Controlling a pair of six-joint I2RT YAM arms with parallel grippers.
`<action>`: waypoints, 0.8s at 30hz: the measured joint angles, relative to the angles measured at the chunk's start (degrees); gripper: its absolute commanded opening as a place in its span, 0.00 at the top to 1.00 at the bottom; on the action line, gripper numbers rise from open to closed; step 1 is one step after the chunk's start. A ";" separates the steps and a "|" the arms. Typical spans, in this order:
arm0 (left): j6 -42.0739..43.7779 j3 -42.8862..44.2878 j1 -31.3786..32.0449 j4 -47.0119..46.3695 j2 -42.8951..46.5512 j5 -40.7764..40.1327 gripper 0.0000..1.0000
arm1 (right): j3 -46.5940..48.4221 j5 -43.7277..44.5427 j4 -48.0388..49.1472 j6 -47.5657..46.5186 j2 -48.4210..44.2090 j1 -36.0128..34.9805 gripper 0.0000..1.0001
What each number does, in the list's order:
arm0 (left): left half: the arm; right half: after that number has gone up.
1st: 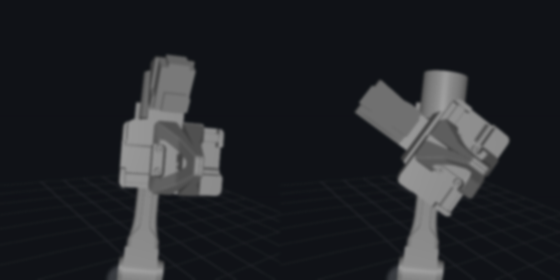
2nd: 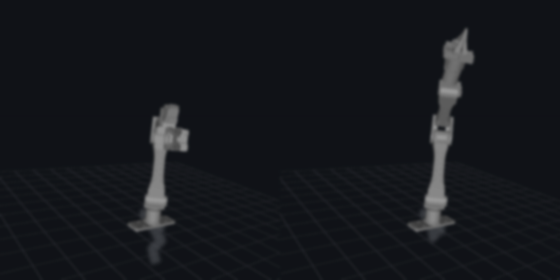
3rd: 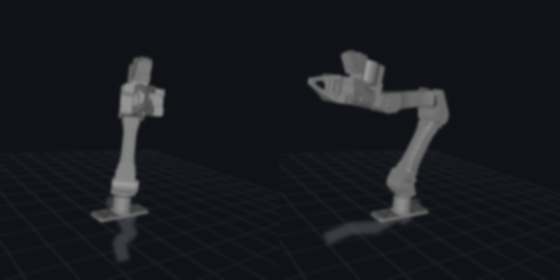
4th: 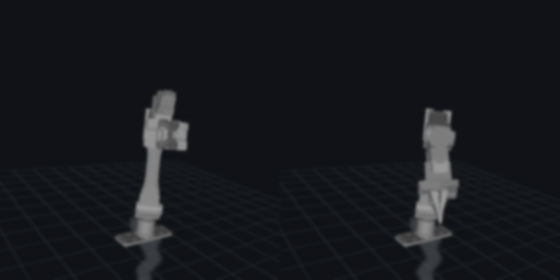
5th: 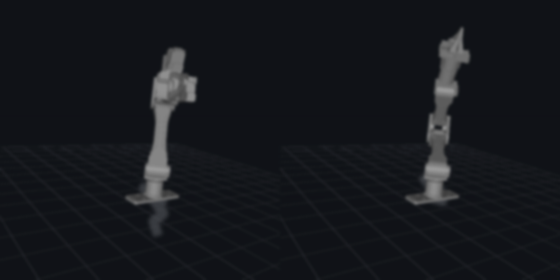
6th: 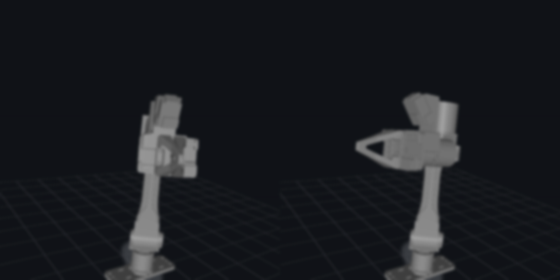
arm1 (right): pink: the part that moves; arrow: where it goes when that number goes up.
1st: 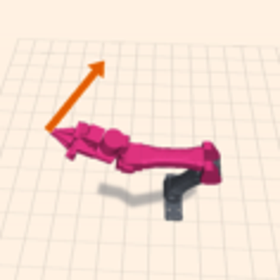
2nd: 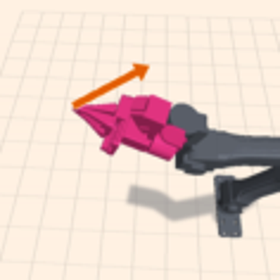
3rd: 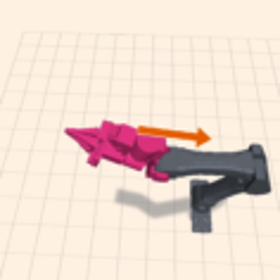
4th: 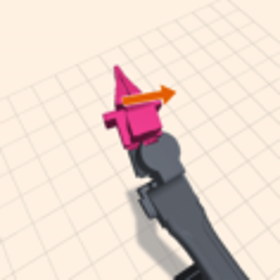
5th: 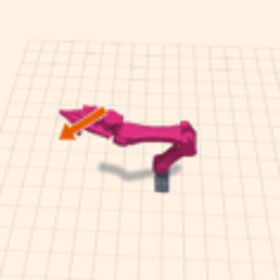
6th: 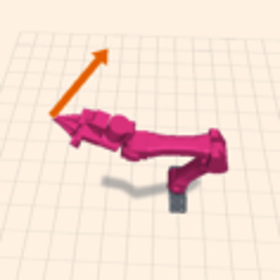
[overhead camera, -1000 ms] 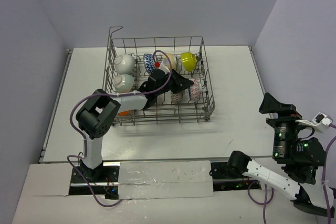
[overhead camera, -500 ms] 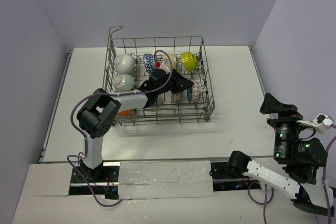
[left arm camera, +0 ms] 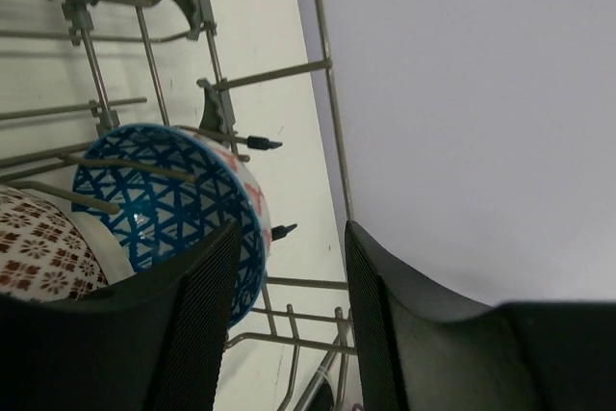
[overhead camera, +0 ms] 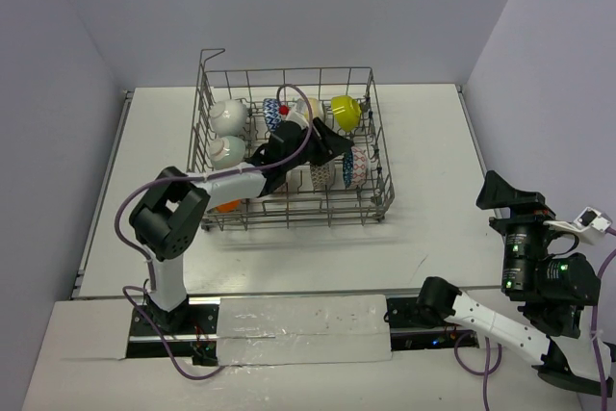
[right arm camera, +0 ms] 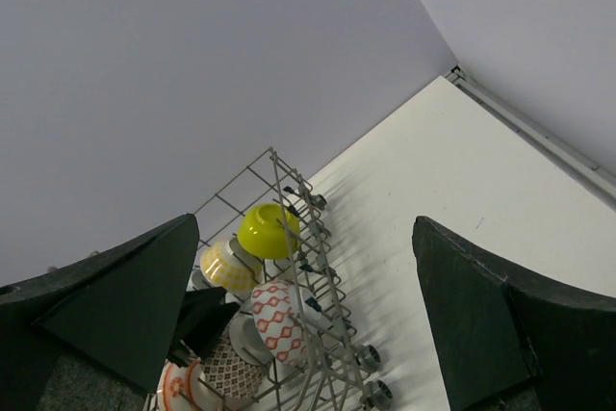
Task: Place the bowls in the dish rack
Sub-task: Insert the bowl into the dish rack, then reset both arms
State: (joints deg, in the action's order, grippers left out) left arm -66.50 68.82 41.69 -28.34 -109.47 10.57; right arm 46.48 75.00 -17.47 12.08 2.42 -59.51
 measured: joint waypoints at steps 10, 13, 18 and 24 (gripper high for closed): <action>5.95 0.55 0.00 4.39 4.52 -5.66 0.47 | 0.00 0.33 0.15 -0.02 0.00 -0.15 0.01; 7.37 0.59 0.00 5.73 5.20 -6.97 0.46 | 0.00 0.42 0.22 -0.02 0.02 -0.24 0.01; 10.27 0.59 0.00 8.17 8.13 -8.92 0.45 | 0.07 -0.74 0.39 -0.63 1.81 -0.57 0.01; 16.98 0.24 0.00 12.17 18.95 -13.40 0.43 | 1.88 -7.21 -0.70 -0.85 14.01 -0.96 0.00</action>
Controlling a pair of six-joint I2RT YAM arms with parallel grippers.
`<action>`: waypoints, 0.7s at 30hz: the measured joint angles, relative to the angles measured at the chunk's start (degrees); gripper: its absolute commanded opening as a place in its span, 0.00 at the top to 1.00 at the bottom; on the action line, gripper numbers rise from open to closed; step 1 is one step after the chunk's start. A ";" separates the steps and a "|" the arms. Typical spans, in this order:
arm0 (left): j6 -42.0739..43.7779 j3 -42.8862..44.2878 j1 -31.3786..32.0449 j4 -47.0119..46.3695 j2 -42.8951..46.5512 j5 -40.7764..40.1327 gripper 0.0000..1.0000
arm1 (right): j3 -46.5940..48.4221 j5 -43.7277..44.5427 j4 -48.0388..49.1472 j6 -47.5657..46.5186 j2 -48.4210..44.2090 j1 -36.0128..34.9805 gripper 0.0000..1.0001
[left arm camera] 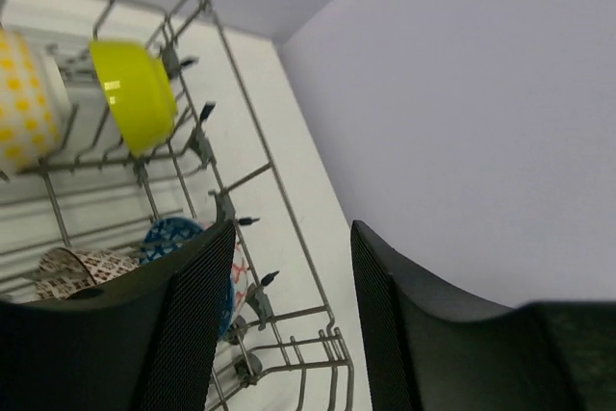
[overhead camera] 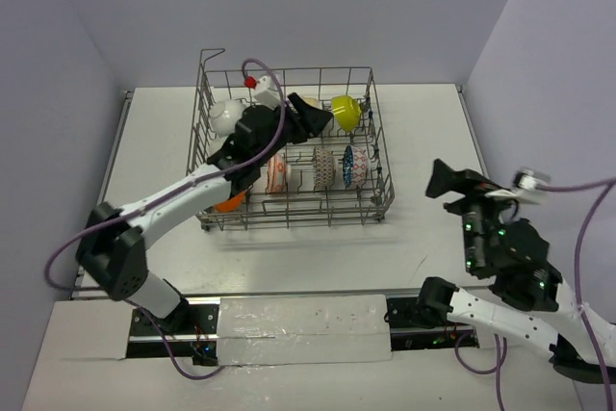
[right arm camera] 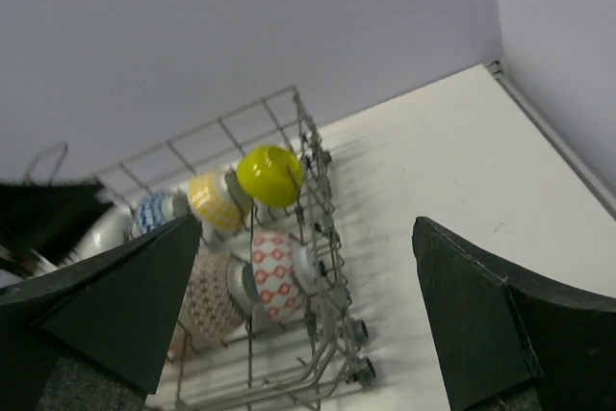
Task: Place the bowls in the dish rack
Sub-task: Reset both arms
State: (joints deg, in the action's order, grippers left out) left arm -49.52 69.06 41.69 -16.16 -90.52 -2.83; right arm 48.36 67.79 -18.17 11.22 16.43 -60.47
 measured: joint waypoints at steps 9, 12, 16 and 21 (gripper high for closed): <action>11.61 -5.11 0.00 7.32 25.86 -8.72 0.42 | 4.09 -11.63 -5.29 2.64 15.72 -0.15 0.00; 14.14 -7.06 0.00 11.08 33.24 -11.69 0.41 | 5.81 -14.45 -6.05 3.04 18.93 -0.13 0.00; 17.66 -9.44 0.00 17.38 40.81 -15.13 0.41 | 7.17 -18.95 -6.47 2.60 24.06 0.02 0.00; 21.84 -12.48 -0.02 24.81 46.03 -19.02 0.41 | 7.17 -24.96 -7.02 -0.13 28.59 1.75 0.00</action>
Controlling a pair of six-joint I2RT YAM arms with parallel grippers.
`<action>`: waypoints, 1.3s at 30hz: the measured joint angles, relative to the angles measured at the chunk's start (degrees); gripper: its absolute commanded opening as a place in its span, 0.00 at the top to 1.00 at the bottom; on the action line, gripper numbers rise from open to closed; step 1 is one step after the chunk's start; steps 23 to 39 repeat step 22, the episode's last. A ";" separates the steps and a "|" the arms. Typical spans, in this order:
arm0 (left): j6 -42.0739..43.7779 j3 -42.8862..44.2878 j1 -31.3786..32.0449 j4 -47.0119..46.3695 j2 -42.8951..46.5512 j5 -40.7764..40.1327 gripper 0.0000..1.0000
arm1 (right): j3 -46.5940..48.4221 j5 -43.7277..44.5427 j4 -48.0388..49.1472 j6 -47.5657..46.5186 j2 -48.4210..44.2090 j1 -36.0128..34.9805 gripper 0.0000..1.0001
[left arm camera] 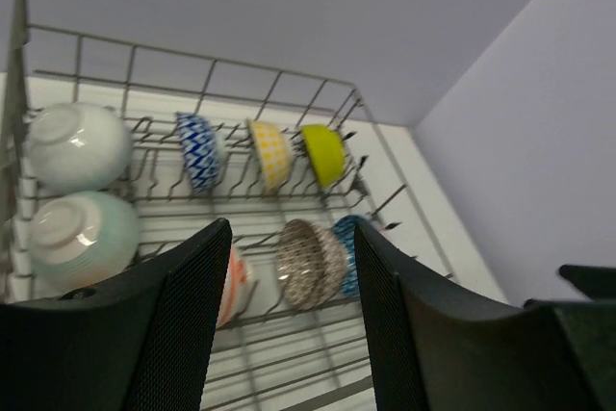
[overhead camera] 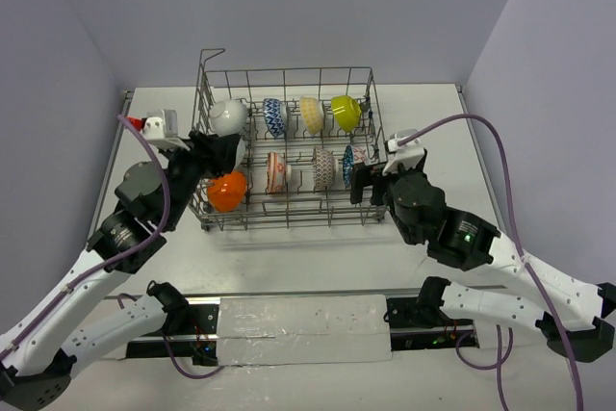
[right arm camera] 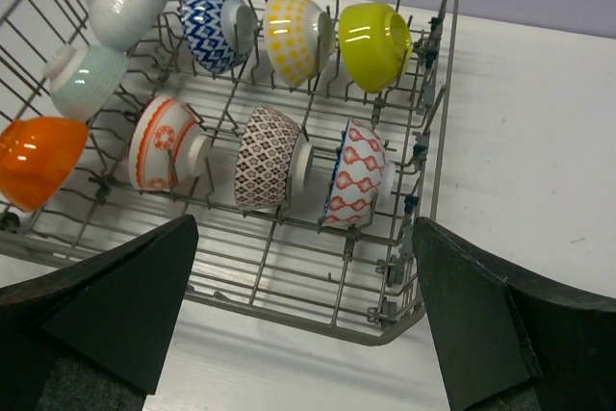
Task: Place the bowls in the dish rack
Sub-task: Reset both arms
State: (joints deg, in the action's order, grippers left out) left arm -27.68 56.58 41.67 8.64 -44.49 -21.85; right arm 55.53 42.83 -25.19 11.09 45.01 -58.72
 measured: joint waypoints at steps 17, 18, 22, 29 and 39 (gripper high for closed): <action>9.55 -10.73 -0.09 6.01 5.70 -2.47 0.37 | 0.59 -15.96 0.31 1.90 1.11 11.26 0.00; 9.68 -10.71 -0.20 5.92 5.57 -2.47 0.37 | 0.09 -15.98 0.87 1.88 -0.24 11.26 0.00; 10.08 -10.71 -1.33 5.86 4.09 -2.43 0.37 | -2.14 -15.50 2.75 1.84 -6.29 11.28 0.00; 10.08 -10.71 -1.33 5.86 4.09 -2.43 0.37 | -2.14 -15.50 2.75 1.84 -6.29 11.28 0.00; 10.08 -10.71 -1.33 5.86 4.09 -2.43 0.37 | -2.14 -15.50 2.75 1.84 -6.29 11.28 0.00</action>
